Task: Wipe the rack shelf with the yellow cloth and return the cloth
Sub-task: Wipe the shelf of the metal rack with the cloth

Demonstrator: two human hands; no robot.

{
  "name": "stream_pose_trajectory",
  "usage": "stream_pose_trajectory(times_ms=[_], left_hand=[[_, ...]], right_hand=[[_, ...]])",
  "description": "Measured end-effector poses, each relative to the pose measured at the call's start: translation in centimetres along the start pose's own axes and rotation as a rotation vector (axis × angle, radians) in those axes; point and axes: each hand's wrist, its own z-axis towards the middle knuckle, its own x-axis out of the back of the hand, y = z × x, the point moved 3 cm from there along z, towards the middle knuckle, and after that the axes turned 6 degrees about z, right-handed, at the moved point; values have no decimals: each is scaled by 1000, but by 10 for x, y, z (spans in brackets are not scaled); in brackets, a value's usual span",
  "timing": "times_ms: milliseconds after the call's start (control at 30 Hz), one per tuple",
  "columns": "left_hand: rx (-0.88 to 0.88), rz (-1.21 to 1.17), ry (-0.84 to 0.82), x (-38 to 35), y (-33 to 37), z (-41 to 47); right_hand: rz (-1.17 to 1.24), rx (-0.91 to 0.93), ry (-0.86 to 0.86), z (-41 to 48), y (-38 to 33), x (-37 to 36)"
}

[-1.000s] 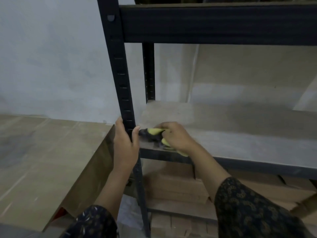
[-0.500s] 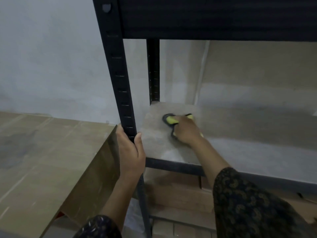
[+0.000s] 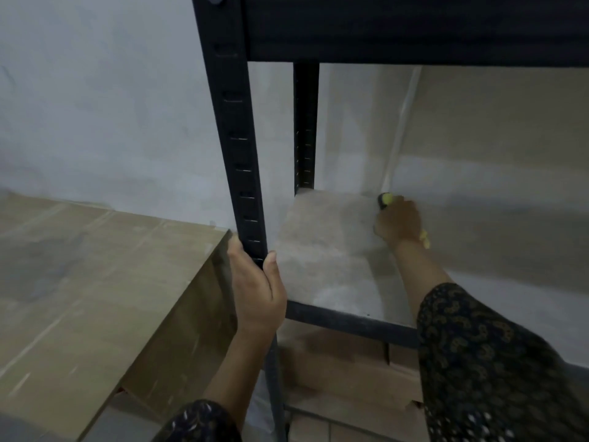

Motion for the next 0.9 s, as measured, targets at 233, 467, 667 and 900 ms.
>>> stream_pose_trajectory(times_ms=[233, 467, 667, 900], left_hand=[[-23, 6, 6, 0, -1, 0], [-15, 15, 7, -1, -3, -1], [-23, 31, 28, -3, -3, 0], [-37, 34, 53, -3, -3, 0]], right_hand=[[111, 341, -475, -67, -62, -27], [379, 109, -47, -11, -28, 9], [-91, 95, 15, 11, -25, -21], [52, 357, -287, -22, -82, -73]])
